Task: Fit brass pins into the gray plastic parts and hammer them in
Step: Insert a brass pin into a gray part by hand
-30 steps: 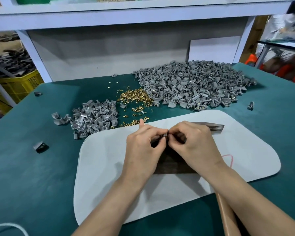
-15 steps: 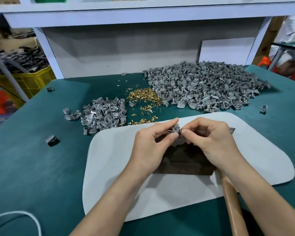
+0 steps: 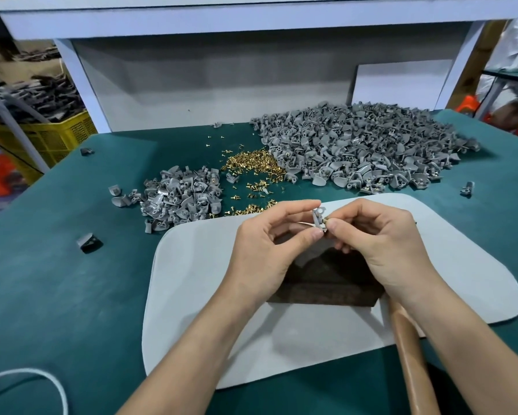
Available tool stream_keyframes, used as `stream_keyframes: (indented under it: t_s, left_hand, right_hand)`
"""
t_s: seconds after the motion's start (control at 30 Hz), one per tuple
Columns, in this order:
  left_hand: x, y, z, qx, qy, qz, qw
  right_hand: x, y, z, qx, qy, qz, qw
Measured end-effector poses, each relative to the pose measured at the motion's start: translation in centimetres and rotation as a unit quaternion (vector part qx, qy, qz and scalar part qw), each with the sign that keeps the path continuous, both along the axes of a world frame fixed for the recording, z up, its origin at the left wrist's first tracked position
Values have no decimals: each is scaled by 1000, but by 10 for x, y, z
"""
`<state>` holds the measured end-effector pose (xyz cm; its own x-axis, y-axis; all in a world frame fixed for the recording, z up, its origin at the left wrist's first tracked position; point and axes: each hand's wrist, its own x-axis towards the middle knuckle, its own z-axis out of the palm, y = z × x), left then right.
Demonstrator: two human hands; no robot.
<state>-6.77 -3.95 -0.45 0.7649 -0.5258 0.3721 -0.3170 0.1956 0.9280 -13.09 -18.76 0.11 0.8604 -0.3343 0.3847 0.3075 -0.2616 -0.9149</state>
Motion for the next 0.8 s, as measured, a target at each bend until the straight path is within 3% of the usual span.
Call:
stream_keyframes:
  t_s: [0.8]
  left_hand:
    - [2,1,-3,36,16,-9,999]
  right_hand:
    - [-3,-1,-1,-78,12,-18,997]
